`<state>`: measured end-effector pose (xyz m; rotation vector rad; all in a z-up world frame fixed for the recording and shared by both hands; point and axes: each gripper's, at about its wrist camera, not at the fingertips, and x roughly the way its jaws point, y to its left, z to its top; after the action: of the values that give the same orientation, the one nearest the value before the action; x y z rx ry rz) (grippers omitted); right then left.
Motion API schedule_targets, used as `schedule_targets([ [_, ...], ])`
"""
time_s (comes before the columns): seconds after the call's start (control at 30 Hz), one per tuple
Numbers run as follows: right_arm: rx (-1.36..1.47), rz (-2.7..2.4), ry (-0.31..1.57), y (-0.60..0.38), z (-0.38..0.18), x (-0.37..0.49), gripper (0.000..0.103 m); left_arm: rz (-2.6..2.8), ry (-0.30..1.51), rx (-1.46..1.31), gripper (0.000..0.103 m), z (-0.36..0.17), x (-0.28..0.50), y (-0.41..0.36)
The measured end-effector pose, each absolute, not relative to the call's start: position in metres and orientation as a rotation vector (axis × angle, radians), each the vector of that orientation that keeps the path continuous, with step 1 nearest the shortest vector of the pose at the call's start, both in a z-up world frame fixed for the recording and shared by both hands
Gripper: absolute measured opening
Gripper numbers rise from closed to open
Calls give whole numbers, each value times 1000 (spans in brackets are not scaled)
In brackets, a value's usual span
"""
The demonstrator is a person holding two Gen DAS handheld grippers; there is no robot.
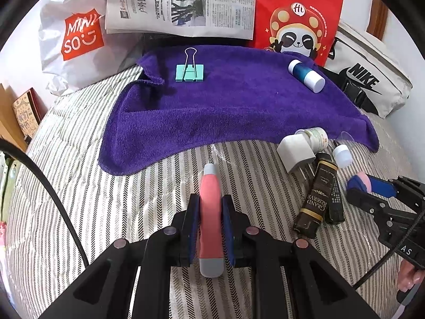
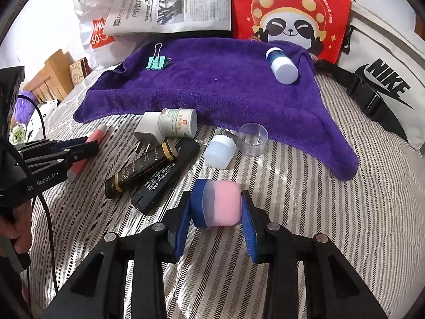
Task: Organize rigid objects
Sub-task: 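Place the stick beside the clip with the left gripper while the right sets the case by the bottle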
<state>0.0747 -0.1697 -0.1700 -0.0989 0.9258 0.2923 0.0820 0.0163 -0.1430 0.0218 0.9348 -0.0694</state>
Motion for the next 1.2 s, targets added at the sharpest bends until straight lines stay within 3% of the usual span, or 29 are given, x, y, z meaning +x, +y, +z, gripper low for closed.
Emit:
schedule_targets([
  [0.47, -65, 280, 946, -177, -157, 71, 36, -126, 992, -89, 17, -133, 80, 31],
  [1.2, -7, 185, 905, -215, -124, 77, 36, -161, 919, -82, 17, -90, 90, 33],
])
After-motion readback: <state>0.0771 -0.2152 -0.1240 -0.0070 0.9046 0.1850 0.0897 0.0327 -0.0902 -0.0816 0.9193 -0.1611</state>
